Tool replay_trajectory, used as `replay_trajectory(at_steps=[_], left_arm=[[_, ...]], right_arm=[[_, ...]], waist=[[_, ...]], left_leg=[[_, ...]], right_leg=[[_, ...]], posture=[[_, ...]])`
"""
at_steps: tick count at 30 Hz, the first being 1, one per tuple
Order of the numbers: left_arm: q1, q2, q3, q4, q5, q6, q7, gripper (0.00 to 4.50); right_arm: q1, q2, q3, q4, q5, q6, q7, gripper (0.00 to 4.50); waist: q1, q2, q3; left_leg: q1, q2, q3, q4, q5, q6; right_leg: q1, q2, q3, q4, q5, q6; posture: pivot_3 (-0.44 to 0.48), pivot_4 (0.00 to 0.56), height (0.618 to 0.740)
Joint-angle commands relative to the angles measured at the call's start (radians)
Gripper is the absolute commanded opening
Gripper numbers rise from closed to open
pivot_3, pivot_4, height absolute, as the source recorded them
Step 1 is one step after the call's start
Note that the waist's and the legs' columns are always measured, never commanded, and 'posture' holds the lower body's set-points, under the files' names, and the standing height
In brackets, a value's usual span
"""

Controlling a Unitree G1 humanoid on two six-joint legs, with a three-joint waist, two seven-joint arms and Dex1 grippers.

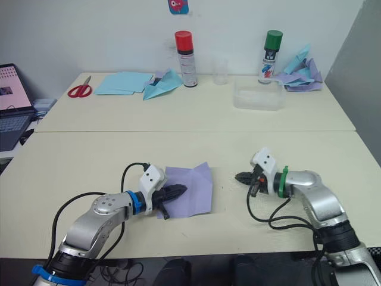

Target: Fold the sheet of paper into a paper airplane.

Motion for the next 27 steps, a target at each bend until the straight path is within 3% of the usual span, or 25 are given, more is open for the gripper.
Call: replay_trajectory(at_steps=[1,12,21,27], left_arm=[[0.022,-0.005,-0.026,0.043,0.028,0.015,0.001,0.0],[0.036,-0.02,-0.03,0.052,0.025,0.028,0.007,0.0],[0.046,-0.025,0.029,0.026,-0.01,0.077,0.02,0.0],[0.078,0.045,0.115,-0.06,-0.067,0.225,0.027,0.0]], right_arm=[[-0.029,0.036,0.043,0.007,-0.039,-0.05,0.002,0.07],[-0.096,0.27,0.035,0.006,0.087,0.044,-0.002,0.07],[-0.154,0.375,0.098,0.164,0.001,-0.054,-0.027,0.07],[-0.189,0.439,0.118,0.304,-0.074,-0.148,-0.068,0.07]], waist=[[0.001,0.0,0.0],[0.001,0.0,-0.002],[-0.001,0.0,-0.005],[-0.016,-0.001,-0.006]], left_leg=[[0.0,0.0,0.0,0.0,0.0,0.0],[0.0,0.0,-0.001,0.0,0.0,0.0],[0.001,0.0,-0.002,0.0,0.0,0.0],[0.001,0.002,-0.002,-0.001,0.0,0.0]], right_leg=[[0.0,0.0,0.0,0.0,0.0,0.0],[0.001,0.0,0.0,0.0,0.0,0.0],[0.001,0.0,-0.001,0.0,0.0,0.0],[0.0,0.002,0.0,0.0,0.0,0.0]], posture=[[0.0,0.15,0.74],[0.0,0.15,0.74],[0.0,0.15,0.74],[0.0,0.15,0.74]])
